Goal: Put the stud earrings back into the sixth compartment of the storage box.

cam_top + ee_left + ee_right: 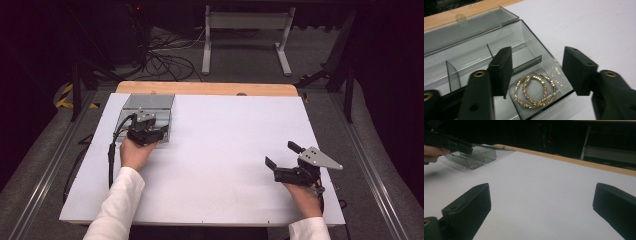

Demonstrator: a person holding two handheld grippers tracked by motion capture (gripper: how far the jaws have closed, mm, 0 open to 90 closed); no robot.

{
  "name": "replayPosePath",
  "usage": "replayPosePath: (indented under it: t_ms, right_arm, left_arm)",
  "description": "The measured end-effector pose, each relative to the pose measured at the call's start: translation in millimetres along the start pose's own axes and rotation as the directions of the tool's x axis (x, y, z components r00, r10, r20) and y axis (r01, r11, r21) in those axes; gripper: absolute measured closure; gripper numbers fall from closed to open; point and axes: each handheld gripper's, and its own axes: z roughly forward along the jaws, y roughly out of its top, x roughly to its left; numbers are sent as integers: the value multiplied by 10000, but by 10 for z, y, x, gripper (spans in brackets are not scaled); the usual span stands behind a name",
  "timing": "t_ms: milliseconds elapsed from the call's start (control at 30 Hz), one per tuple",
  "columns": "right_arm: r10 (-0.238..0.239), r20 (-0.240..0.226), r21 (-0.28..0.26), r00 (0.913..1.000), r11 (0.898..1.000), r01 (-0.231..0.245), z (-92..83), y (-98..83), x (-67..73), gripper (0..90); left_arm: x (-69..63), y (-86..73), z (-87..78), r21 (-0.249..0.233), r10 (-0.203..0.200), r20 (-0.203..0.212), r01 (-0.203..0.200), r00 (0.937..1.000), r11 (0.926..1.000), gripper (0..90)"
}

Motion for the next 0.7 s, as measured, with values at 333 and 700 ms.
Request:
replayPosePath:
  t_ms: [333,700]
  right_arm:
    - [-1,-77,-3,10000,10000,1,5,-2,3,4]
    - [34,-100,-12,9999,10000,-34,1,-6,2,1]
  left_arm:
    - [-43,11,-73,-607,238,584,-202,9980,9980,216]
    - [-113,18,-181,-1198,481,1092,-349,9929,9922,107]
